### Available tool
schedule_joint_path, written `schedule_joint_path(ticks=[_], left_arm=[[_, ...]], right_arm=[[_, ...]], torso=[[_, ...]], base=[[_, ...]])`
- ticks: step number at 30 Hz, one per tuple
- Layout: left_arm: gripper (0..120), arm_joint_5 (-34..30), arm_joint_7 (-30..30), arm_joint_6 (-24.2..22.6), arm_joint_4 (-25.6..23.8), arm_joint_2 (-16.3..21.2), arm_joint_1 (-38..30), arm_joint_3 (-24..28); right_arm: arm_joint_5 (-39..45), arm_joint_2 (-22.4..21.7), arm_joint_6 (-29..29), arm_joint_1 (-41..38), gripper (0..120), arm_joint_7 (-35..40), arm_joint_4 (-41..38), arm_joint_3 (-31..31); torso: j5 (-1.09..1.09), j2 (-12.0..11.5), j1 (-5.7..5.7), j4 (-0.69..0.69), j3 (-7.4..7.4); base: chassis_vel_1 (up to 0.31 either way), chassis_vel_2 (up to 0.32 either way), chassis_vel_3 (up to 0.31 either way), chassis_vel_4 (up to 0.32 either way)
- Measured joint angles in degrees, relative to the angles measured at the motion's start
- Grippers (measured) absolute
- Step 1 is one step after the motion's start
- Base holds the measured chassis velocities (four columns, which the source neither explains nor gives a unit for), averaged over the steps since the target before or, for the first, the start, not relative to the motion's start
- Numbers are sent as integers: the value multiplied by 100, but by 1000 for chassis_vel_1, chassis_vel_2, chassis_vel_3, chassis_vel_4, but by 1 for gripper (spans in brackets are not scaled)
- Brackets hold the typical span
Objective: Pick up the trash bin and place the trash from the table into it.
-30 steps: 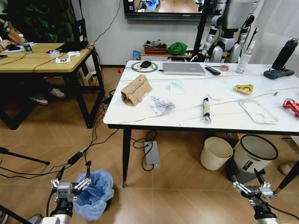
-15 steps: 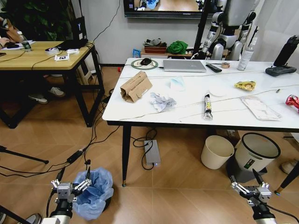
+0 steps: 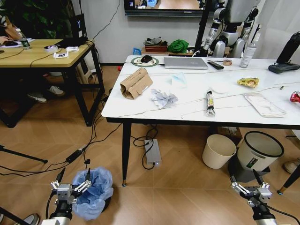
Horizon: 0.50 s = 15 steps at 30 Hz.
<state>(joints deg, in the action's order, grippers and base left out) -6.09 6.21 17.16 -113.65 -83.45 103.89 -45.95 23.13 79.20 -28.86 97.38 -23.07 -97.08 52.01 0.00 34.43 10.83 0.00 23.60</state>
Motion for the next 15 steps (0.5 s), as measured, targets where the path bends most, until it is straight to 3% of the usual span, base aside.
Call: schedule_joint_path(ticks=[15], left_arm=[[100,-17,13,-2,46,7,14,-32]], right_arm=[[-1,12,-41,-25,100,-7,14,-8]], torso=[[0,-325,-130,0,-195]], base=[[0,0,0,0]])
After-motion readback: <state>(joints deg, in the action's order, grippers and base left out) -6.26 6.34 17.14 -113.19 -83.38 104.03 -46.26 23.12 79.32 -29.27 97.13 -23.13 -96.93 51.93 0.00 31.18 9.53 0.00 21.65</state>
